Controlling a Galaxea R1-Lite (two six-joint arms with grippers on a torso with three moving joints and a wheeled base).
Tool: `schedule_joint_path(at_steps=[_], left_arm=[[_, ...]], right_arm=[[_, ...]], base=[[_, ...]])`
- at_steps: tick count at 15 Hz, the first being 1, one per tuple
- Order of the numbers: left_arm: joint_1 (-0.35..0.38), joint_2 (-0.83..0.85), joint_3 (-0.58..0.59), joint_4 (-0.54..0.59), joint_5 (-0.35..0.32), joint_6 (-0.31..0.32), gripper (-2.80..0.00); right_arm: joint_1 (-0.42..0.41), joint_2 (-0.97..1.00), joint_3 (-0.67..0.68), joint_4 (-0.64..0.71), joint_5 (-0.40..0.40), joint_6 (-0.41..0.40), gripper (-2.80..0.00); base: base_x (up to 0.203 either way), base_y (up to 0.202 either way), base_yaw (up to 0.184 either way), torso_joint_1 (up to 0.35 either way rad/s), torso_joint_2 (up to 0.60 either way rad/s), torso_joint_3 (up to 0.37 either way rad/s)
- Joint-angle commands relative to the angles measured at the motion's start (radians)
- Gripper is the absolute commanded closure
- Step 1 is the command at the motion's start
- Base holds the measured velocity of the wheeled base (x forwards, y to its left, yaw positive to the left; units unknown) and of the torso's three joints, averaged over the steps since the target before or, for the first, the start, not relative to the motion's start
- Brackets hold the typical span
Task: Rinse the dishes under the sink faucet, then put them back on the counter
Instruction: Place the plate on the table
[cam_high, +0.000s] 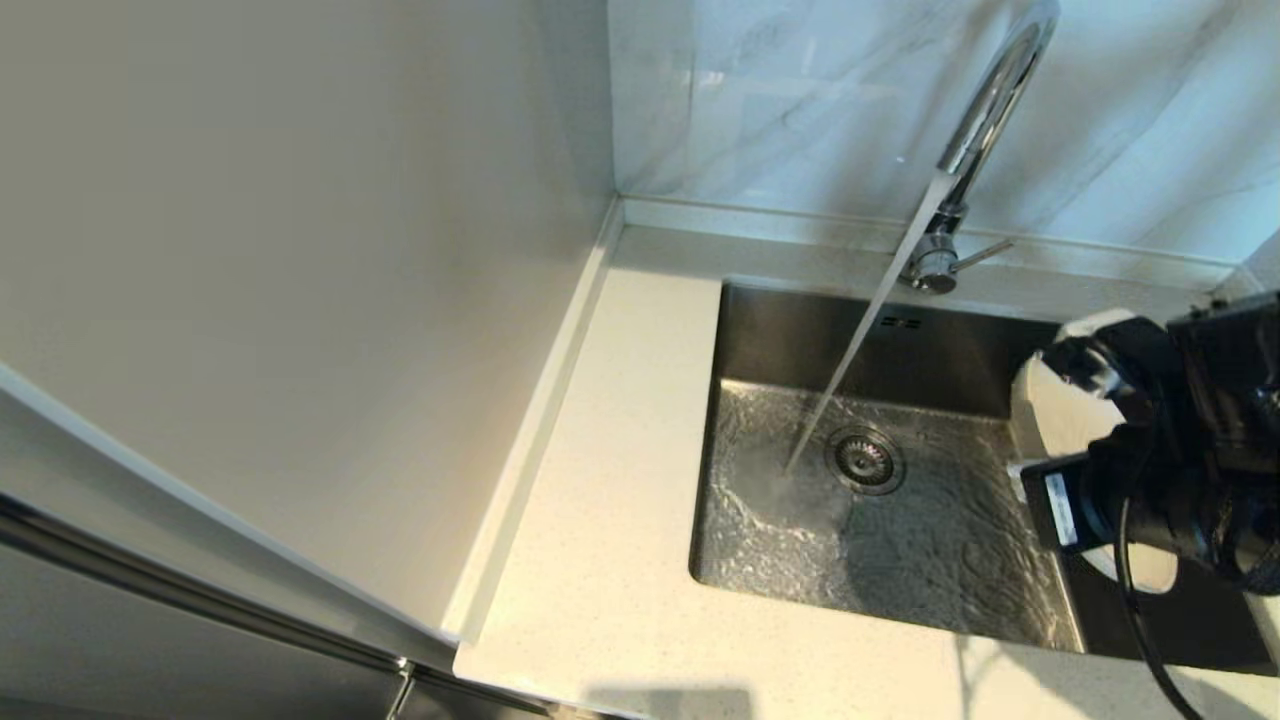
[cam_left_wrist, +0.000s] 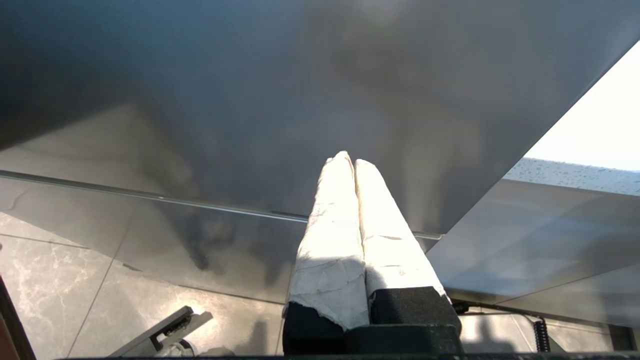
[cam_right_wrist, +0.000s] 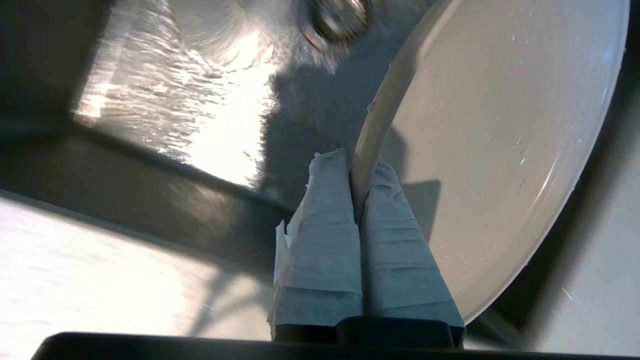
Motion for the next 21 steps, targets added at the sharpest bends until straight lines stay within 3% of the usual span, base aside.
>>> schedule_joint_path(at_steps=[1, 2, 4, 5, 6, 7, 9, 16, 21], left_arm=[[0.0, 0.0, 0.0, 0.0, 0.0, 0.0, 0.0], [0.0, 0.0, 0.0, 0.0, 0.0, 0.0, 0.0], [0.0, 0.0, 0.0, 0.0, 0.0, 0.0, 0.0], [0.0, 0.0, 0.0, 0.0, 0.0, 0.0, 0.0], [0.0, 0.0, 0.0, 0.0, 0.0, 0.0, 0.0], [0.0, 0.0, 0.0, 0.0, 0.0, 0.0, 0.0], [0.0, 0.0, 0.0, 0.0, 0.0, 0.0, 0.0], [0.0, 0.0, 0.0, 0.0, 0.0, 0.0, 0.0], [0.0, 0.0, 0.0, 0.0, 0.0, 0.0, 0.0]], right_arm=[[0.008, -0.025, 0.064, 0.01, -0.112, -0.007, 0.0], [0.01, -0.048, 0.06, 0.037, -0.18, -0.049, 0.0], [0.004, -0.142, 0.054, 0.114, -0.24, -0.218, 0.0], [-0.006, -0.165, 0.049, 0.161, -0.338, -0.269, 0.0], [-0.015, -0.183, 0.045, 0.238, -0.425, -0.283, 0.0], [-0.037, -0.21, 0.04, 0.317, -0.445, -0.291, 0.0], [-0.089, -0.248, 0.043, 0.42, -0.425, -0.297, 0.0], [-0.205, -0.289, 0.154, 0.426, -0.292, -0.287, 0.0], [-0.283, -0.207, 0.238, 0.423, -0.263, -0.175, 0.0]], base=[[0.0, 0.0, 0.0, 0.0, 0.0, 0.0], [0.0, 0.0, 0.0, 0.0, 0.0, 0.0], [0.0, 0.0, 0.0, 0.0, 0.0, 0.0], [0.0, 0.0, 0.0, 0.0, 0.0, 0.0], [0.0, 0.0, 0.0, 0.0, 0.0, 0.0], [0.0, 0.0, 0.0, 0.0, 0.0, 0.0], [0.0, 0.0, 0.0, 0.0, 0.0, 0.0], [0.0, 0.0, 0.0, 0.0, 0.0, 0.0], [0.0, 0.0, 0.0, 0.0, 0.0, 0.0]])
